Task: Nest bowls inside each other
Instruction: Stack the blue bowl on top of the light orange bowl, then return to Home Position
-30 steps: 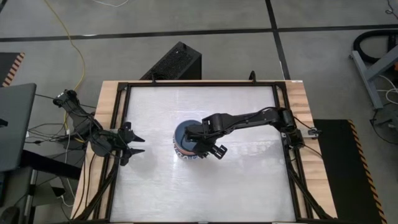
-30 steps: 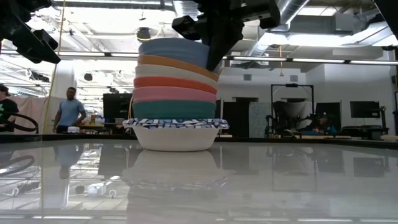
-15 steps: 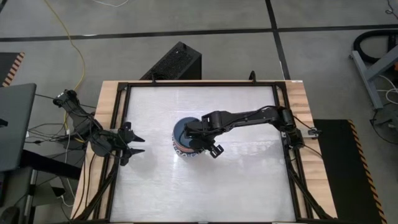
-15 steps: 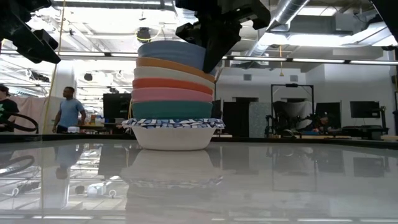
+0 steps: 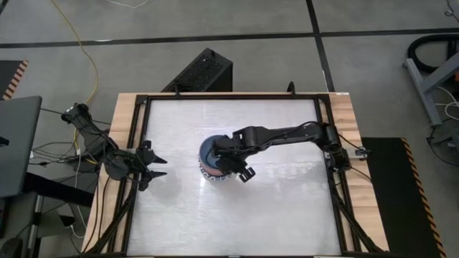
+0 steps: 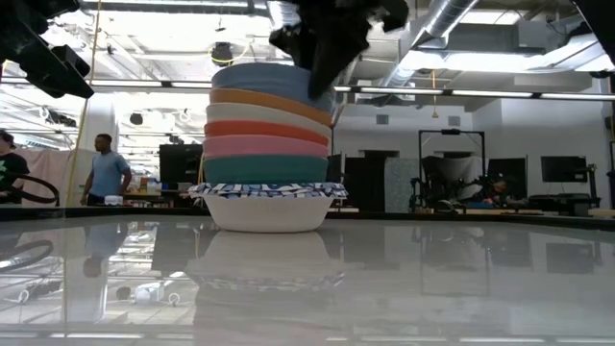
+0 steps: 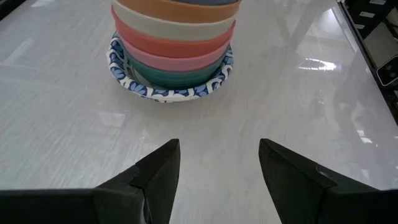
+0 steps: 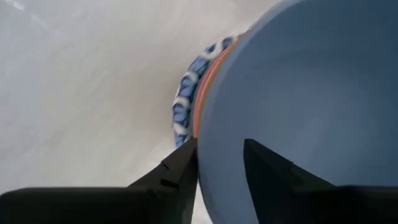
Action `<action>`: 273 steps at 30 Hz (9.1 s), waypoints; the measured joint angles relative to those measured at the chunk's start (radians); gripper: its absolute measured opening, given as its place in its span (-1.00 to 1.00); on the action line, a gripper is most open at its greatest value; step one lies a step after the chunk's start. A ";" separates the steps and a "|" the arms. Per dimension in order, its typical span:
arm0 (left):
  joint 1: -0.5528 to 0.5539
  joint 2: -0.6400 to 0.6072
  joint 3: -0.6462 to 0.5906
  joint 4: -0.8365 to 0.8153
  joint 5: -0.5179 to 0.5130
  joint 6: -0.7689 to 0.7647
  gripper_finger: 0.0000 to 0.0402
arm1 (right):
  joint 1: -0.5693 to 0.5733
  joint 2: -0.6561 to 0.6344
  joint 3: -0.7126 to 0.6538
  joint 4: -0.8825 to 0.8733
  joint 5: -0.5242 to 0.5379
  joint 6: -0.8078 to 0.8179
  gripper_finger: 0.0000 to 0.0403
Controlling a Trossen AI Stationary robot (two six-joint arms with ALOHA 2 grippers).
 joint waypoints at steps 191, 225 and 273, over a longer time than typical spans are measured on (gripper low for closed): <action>0.000 0.000 0.000 0.000 -0.004 0.063 0.04 | 0.324 -0.420 0.278 -0.205 0.202 0.543 0.08; 0.000 -0.140 0.203 0.560 0.443 0.630 0.04 | 0.338 -1.249 -0.757 0.502 0.287 0.659 0.08; -0.003 -0.442 -0.492 1.105 0.413 0.406 0.04 | 0.368 -1.967 -1.954 1.346 0.310 0.778 0.08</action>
